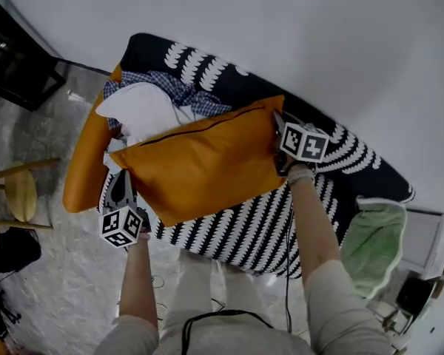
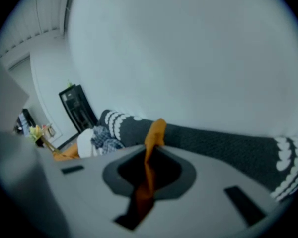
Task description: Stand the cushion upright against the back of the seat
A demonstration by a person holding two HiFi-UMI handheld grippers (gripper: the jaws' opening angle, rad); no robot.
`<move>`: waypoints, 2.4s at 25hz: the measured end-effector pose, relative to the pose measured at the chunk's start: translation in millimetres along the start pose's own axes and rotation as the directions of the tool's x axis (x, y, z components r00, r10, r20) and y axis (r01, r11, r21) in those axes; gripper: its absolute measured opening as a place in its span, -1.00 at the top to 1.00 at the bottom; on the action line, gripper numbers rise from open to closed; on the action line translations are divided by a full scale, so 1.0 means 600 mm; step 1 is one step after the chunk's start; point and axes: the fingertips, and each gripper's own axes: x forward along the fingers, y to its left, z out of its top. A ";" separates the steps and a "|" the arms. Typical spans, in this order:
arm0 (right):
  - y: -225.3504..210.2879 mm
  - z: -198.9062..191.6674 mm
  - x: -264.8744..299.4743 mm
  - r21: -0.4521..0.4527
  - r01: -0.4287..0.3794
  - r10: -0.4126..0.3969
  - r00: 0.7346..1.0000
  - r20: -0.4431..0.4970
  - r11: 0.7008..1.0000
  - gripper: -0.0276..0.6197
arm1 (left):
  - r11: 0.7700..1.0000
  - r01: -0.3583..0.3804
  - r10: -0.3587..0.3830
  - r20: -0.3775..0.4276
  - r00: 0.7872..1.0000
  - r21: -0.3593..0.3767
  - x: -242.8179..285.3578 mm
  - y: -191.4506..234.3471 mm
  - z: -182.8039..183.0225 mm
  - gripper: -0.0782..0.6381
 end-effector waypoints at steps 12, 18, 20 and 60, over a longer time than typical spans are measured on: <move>0.023 -0.011 -0.180 0.025 -0.017 0.013 0.986 0.164 1.000 0.82 | 0.967 0.146 -0.173 0.119 0.978 0.209 -0.044 -0.156 0.087 0.70; 0.053 -0.024 -0.295 0.071 -0.025 0.005 0.965 0.263 0.997 0.82 | 0.874 0.397 -0.440 0.111 0.891 0.280 -0.033 -0.349 0.126 0.70; 0.062 -0.024 -0.333 0.087 -0.011 -0.016 0.953 0.301 0.996 0.82 | 0.831 0.468 -0.515 0.096 0.852 0.300 -0.034 -0.406 0.128 0.70; 0.238 0.031 -0.428 -0.595 0.317 -0.028 0.896 0.443 0.739 0.83 | 0.481 0.875 -0.876 0.017 0.483 -0.056 -0.111 -0.662 0.157 0.38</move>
